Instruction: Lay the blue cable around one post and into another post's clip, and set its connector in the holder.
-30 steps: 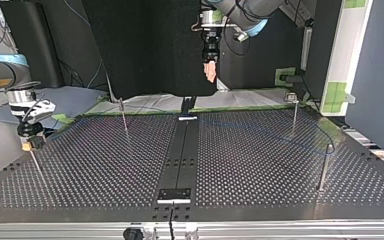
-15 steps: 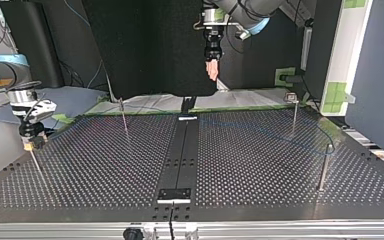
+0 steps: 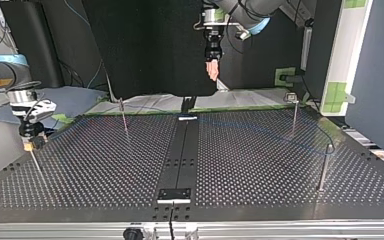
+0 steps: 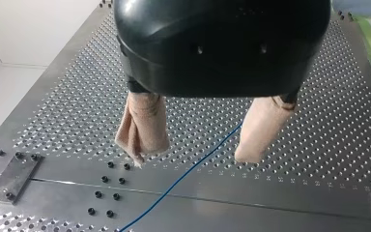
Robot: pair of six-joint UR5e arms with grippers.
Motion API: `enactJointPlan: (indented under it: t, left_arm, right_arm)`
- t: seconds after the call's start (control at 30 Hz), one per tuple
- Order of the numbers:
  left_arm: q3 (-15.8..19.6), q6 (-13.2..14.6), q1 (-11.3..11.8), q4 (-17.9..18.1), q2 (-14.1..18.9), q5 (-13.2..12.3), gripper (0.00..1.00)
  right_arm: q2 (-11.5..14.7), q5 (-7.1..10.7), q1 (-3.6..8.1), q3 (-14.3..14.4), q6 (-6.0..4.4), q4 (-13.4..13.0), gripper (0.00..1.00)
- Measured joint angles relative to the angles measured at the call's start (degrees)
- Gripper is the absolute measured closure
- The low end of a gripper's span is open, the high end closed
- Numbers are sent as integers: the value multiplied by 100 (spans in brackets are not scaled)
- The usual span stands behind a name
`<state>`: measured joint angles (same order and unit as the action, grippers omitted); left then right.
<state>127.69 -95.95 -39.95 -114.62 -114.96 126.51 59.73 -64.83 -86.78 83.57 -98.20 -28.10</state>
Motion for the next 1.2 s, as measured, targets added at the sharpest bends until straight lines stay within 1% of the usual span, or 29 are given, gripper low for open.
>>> enactJointPlan:
  t: [0.33,0.53,0.77,1.03,1.2]
  left_arm:
    - [0,-6,2,0,1,0,0]
    - [0,-10,2,0,-1,0,0]
    - [0,-3,2,-9,-1,0,0]
    - [0,-3,9,-5,-1,0,0]
    - [0,-3,14,-2,-1,0,0]
  right_arm:
    - [0,16,15,0,7,-5,0]
    - [0,26,3,-2,13,-8,0]
    - [0,92,-2,-2,26,-29,0]
    - [0,113,-9,-1,27,-61,0]
    - [0,177,-10,-1,27,-68,0]
